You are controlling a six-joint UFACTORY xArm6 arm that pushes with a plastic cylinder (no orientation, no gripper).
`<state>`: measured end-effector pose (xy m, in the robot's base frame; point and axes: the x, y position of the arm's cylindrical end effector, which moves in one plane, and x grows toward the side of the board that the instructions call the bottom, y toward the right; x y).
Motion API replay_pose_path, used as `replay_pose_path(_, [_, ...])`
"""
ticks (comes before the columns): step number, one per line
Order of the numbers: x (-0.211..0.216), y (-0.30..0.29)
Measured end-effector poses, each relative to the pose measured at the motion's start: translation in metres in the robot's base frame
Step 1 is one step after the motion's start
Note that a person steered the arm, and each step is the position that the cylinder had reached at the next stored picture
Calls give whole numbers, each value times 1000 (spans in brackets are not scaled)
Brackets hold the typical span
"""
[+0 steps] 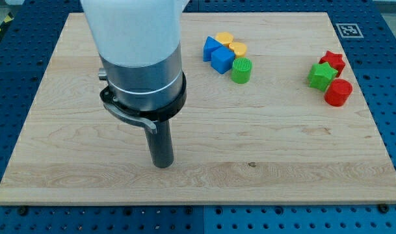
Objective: Move the green star to the right of the green circle
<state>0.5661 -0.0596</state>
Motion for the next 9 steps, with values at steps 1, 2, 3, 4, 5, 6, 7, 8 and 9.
replay_pose_path(1, [0, 2])
replay_pose_path(2, [-1, 84])
replay_pose_path(3, [-8, 194])
replay_pose_path(4, [-10, 296])
replay_pose_path(5, [-13, 373])
replay_pose_path(6, [-13, 373])
replay_pose_path(7, [-13, 373])
replay_pose_path(8, [-27, 393])
replay_pose_path(9, [-53, 405])
